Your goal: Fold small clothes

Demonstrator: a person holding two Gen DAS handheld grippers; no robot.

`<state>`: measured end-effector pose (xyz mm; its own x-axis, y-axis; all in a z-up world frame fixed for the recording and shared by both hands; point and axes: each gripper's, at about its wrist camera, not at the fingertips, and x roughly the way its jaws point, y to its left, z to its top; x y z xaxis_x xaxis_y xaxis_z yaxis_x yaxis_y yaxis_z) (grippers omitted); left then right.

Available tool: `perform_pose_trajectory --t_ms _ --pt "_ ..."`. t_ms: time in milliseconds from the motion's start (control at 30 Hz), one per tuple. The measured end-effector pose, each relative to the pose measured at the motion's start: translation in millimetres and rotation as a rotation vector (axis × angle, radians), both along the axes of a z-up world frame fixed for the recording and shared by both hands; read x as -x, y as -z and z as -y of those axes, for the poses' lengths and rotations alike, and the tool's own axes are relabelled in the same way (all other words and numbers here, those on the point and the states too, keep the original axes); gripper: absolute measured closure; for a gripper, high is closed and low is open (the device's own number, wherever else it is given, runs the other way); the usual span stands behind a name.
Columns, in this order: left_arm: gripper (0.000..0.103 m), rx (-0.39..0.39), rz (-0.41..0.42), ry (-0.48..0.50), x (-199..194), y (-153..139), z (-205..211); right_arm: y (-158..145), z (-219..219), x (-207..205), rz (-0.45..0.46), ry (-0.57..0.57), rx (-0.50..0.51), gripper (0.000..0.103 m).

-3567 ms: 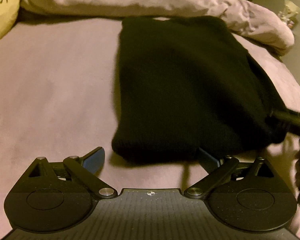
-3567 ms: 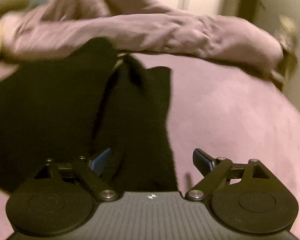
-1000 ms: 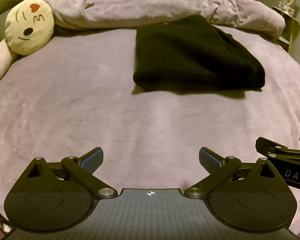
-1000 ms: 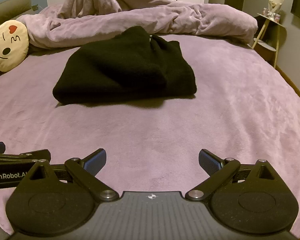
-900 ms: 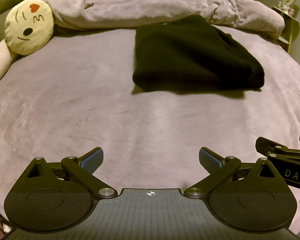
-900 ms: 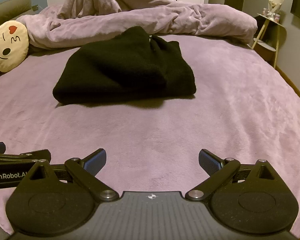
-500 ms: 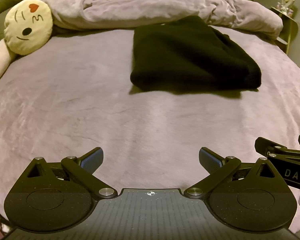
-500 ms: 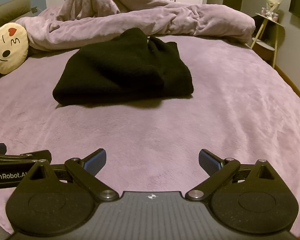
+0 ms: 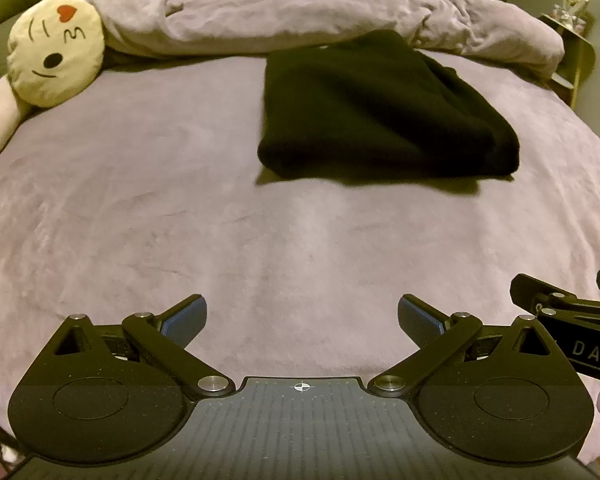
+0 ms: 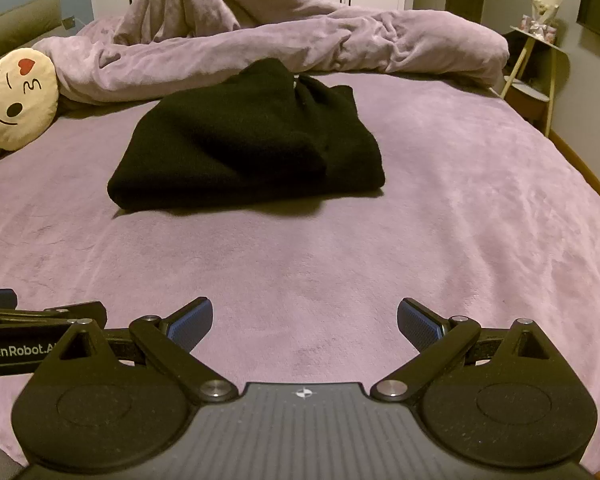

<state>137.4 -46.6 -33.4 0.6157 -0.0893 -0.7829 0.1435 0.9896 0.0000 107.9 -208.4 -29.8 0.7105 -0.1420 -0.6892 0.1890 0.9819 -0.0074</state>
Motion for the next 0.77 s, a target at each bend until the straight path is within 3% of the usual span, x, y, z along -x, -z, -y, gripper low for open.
perform_pose_trajectory --t_ms 767 --pt "0.000 0.010 -0.020 0.011 4.6 4.9 -1.8 -1.9 -2.4 5.9 0.005 0.003 0.000 0.004"
